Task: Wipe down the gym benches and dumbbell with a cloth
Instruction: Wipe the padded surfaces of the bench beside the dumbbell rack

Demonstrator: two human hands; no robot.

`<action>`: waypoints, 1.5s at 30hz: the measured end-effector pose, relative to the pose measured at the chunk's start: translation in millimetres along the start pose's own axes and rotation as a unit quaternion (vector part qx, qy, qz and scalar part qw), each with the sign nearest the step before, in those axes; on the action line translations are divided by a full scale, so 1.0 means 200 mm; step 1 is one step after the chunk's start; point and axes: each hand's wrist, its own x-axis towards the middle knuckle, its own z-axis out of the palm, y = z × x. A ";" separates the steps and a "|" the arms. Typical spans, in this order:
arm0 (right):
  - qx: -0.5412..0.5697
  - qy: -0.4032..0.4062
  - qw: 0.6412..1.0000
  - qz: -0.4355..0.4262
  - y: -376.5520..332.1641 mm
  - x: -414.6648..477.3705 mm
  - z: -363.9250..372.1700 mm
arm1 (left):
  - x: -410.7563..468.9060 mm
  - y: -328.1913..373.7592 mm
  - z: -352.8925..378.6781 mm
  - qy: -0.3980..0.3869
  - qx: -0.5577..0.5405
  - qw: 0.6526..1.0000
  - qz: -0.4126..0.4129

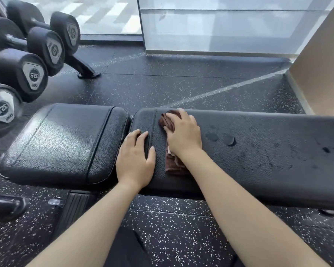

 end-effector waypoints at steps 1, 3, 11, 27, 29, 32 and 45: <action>0.000 -0.002 1.000 0.003 -0.01 0.07 0.00 | 0.00 0.00 0.00 0.003 -0.003 1.000 -0.001; -0.003 -0.006 1.000 0.010 -0.04 0.17 0.01 | 0.01 0.00 0.00 0.003 -0.009 1.000 -0.001; 0.004 0.017 1.000 0.011 0.05 -0.20 -0.08 | -0.01 -0.01 -0.02 -0.026 -0.011 1.000 0.013; -0.008 0.040 0.999 -0.022 0.15 -0.32 -0.14 | 0.01 -0.02 0.00 0.013 -0.016 1.000 0.017; -0.006 0.051 0.996 -0.076 0.17 -0.45 -0.13 | 0.01 -0.03 0.02 0.026 -0.012 0.999 0.020; -0.005 0.104 0.985 -0.140 0.20 -0.62 -0.11 | 0.02 -0.05 0.02 0.021 -0.010 0.999 0.028; -0.059 0.256 0.948 -0.181 0.16 -0.83 0.14 | 0.00 -0.05 0.00 0.012 -0.005 1.000 0.029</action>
